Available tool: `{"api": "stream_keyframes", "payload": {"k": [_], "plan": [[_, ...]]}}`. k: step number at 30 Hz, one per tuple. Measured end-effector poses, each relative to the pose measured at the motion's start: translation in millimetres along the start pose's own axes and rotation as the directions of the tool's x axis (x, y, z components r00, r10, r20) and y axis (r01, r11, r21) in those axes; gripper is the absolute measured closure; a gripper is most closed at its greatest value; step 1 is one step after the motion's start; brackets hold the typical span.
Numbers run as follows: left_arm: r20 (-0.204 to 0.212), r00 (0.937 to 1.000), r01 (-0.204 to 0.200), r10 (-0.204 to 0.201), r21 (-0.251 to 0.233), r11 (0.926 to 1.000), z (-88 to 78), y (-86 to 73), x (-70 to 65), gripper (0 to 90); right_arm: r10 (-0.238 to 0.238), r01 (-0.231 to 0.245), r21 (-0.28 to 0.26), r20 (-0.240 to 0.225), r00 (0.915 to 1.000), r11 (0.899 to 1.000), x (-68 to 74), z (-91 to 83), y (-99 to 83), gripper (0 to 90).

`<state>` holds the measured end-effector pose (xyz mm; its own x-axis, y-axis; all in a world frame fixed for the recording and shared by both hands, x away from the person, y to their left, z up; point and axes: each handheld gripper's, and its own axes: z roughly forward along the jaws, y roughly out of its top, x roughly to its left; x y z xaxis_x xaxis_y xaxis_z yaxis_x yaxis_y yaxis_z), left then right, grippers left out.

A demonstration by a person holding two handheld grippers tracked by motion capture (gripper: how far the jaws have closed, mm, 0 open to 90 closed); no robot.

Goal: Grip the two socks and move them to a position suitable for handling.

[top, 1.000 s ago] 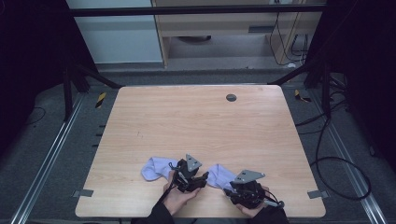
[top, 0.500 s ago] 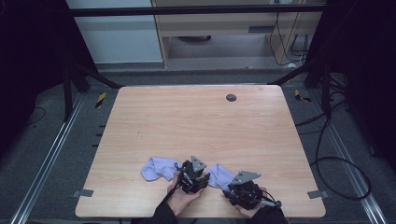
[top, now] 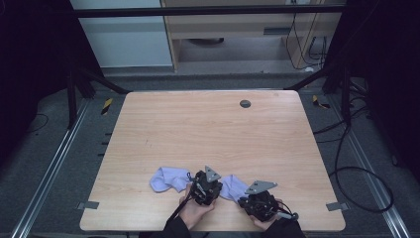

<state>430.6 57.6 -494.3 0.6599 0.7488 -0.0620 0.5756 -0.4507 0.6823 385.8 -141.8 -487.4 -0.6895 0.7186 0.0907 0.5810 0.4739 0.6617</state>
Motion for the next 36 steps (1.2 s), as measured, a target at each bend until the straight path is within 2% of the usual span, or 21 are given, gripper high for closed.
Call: {"api": "stream_keyframes", "payload": {"k": [1, 2, 3, 4, 5, 6, 7, 10, 13, 15, 16, 19, 24, 30, 32, 33, 36], "plan": [[0.002, 1.0000, -0.002, 0.002, -0.003, 1.0000, -0.3, -0.1, 0.2, 88.0, 0.016, -0.016, -0.041, -0.003, 0.9999, 0.999, -1.5, -6.5, 2.1, 84.2], [0.005, 1.0000, -0.004, 0.004, -0.005, 1.0000, -0.5, -0.2, 0.3, 88.0, 0.016, -0.016, -0.041, -0.003, 0.9999, 0.999, -1.5, -6.5, 2.1, 84.2], [0.009, 0.9999, -0.006, 0.006, -0.004, 1.0000, -0.4, -0.2, 0.4, 88.1, 0.037, -0.037, -0.089, 0.003, 0.9993, 0.995, -3.9, -13.6, 4.1, 84.2], [0.011, 0.9999, -0.008, 0.008, -0.006, 1.0000, -0.4, -0.3, 0.4, 88.2, 0.046, -0.045, -0.114, 0.011, 0.9989, 0.992, -5.7, -17.2, 5.0, 84.2], [0.014, 0.9998, -0.010, 0.010, -0.006, 0.9999, -0.3, -0.3, 0.3, 88.2, 0.046, -0.045, -0.114, 0.011, 0.9989, 0.992, -5.7, -17.2, 5.0, 84.2], [0.017, 0.9998, -0.012, 0.012, -0.006, 0.9999, -0.2, -0.3, 0.1, 88.3, 0.058, -0.055, -0.139, 0.019, 0.9981, 0.989, -7.7, -20.5, 6.0, 84.2], [0.016, 0.9997, -0.020, 0.020, -0.004, 0.9998, 0.1, -0.4, 0.2, 88.3, 0.082, -0.072, -0.180, 0.046, 0.9956, 0.981, -12.2, -26.1, 7.5, 84.1], [0.018, 0.9996, -0.021, 0.021, -0.006, 0.9998, 0.4, -0.4, -0.1, 88.4, 0.127, -0.104, -0.216, 0.093, 0.9876, 0.971, -20.9, -31.0, 8.6, 84.0], [0.019, 0.9995, -0.026, 0.026, -0.011, 0.9996, 0.5, -0.3, 0.2, 88.5, 0.163, -0.135, -0.222, 0.115, 0.9799, 0.966, -28.0, -32.2, 8.6, 83.9], [0.019, 0.9995, -0.027, 0.027, -0.013, 0.9996, 0.3, 0.0, 0.2, 88.6, 0.204, -0.171, -0.214, 0.143, 0.9685, 0.962, -35.9, -32.3, 8.0, 83.8], [0.018, 0.9994, -0.027, 0.028, -0.013, 0.9995, 0.3, 0.2, 0.2, 88.6, 0.211, -0.177, -0.213, 0.151, 0.9657, 0.961, -38.3, -32.0, 7.6, 83.7], [0.012, 0.9994, -0.031, 0.032, -0.017, 0.9994, 1.1, 1.1, 0.0, 88.6, 0.243, -0.205, -0.193, 0.199, 0.9495, 0.960, -46.3, -29.7, 6.0, 83.4], [0.003, 0.9996, -0.029, 0.029, -0.020, 0.9994, 3.5, 5.3, 0.6, 88.5, 0.260, -0.221, -0.172, 0.252, 0.9323, 0.960, -55.3, -29.1, 4.7, 83.0], [-0.008, 0.9996, -0.028, 0.028, -0.028, 0.9992, 7.3, 7.4, -0.5, 87.4, 0.271, -0.239, -0.146, 0.283, 0.9199, 0.960, -60.9, -29.0, -0.2, 81.7], [-0.015, 0.9995, -0.029, 0.029, -0.036, 0.9989, 7.3, 8.3, -0.1, 83.5, 0.276, -0.246, -0.136, 0.287, 0.9172, 0.960, -61.5, -28.9, -1.1, 78.8], [-0.019, 0.9995, -0.026, 0.025, -0.040, 0.9989, 6.6, 8.8, 0.5, 79.7, 0.274, -0.246, -0.130, 0.302, 0.9131, 0.961, -61.9, -28.0, -1.9, 76.3], [-0.033, 0.9993, -0.016, 0.014, -0.060, 0.9981, -0.9, 10.1, 6.4, 69.7, 0.270, -0.236, -0.143, 0.324, 0.9066, 0.961, -63.2, -29.2, -3.2, 69.1]]}}
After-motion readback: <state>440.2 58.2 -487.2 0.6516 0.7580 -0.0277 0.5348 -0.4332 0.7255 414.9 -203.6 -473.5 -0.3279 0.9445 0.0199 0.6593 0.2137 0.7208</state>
